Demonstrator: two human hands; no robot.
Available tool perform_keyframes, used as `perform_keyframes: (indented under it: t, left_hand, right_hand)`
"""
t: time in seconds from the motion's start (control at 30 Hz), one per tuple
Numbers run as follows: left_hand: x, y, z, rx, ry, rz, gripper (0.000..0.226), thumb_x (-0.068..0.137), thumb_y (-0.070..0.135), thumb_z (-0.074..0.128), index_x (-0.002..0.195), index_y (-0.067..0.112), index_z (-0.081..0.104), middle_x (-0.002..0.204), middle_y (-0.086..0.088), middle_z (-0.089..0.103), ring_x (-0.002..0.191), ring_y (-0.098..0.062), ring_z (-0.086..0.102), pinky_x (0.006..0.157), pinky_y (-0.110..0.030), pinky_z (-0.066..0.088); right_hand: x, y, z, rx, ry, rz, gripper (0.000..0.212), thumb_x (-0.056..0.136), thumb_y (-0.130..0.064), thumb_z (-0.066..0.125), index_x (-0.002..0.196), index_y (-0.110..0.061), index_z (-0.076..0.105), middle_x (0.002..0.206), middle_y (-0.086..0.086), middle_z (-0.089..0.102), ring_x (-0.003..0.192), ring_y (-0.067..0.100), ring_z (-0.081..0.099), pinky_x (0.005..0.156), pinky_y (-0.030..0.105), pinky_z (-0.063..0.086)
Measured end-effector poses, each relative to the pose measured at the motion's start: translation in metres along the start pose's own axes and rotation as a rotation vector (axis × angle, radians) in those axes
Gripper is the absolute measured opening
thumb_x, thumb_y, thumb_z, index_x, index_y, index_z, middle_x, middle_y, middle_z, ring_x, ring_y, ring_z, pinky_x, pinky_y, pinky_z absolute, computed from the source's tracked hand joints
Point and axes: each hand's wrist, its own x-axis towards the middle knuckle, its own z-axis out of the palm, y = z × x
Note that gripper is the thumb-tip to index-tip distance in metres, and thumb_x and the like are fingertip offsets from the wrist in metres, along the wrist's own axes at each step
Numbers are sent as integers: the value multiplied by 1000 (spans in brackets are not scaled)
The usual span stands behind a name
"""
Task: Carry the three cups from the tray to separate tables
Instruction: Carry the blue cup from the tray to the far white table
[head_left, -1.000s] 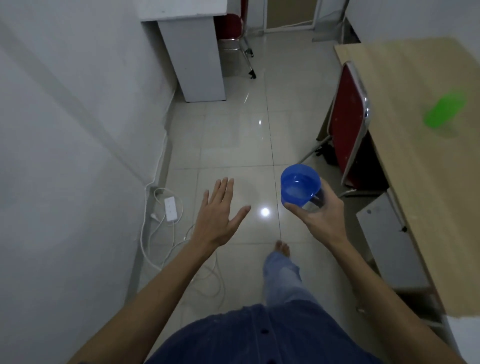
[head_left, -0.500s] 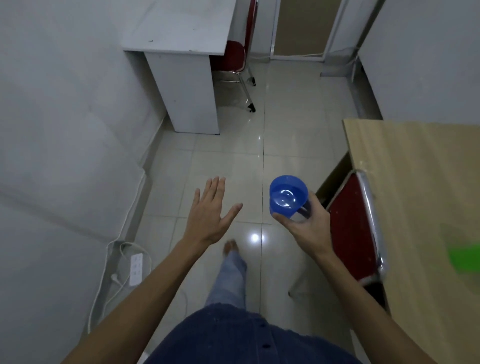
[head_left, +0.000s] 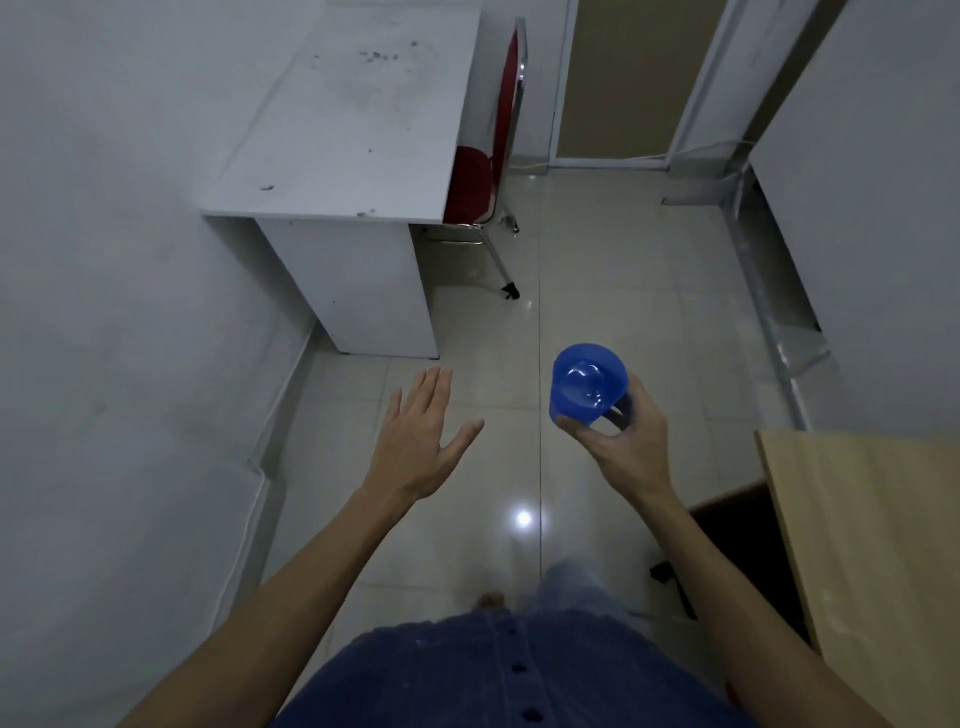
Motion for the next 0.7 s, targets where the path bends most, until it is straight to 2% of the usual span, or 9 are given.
perform_keyframes:
  t: [0.17,0.3,0.37,0.47,0.6,0.7]
  left_hand:
    - [139,-32,9,-23,44,-67,87,101,72,27,166,16,12,173,-5,13,160,-20,8,129,-46,6]
    - [255,-53,15,-34,67,-146,87,100,73,26,166,18,12,173,-3,12,160,-19,6,129,-48,7]
    - [308,-56,10,-66,88,-198,89,98,76,22,166,18,12,173,-3,12,160,-19,6,129,-50,9]
    - [375,-57,3,-127,127,-288,95,95,81,16,166,17,13,173,-4,14,160,-20,9,129,-49,9]
    - [457,-73,1,-142,126,-391,101,90,87,10,166,20,12,173,-1,11,160,-19,6,129,-47,7]
    - [518,-98,-4,-160,156,-423,105,88,87,6,165,17,15,173,-2,14,160,-21,7,129,-49,8]
  right_hand:
    - [155,28,27,-21,-59,-21,75,74,-17,95,139,-13,60,127,-2,69,117,15,69,98,32,60]
    - [282,45,44,-4,-121,-49,77,73,-16,95,141,-16,59,129,-7,68,119,12,67,98,27,58]
    - [344,45,51,-22,-187,-51,76,74,-18,95,141,-18,59,129,-8,68,119,11,67,99,30,58]
    - [431,43,66,-36,-250,-53,74,73,-16,95,138,-20,60,128,-9,69,117,8,67,101,36,59]
    - [535,42,98,-45,-336,-50,75,73,-15,96,135,-32,59,127,-12,68,117,7,67,101,33,58]
    - [612,49,131,-51,-387,-58,79,73,-15,96,141,-27,58,130,-10,68,119,8,67,100,30,58]
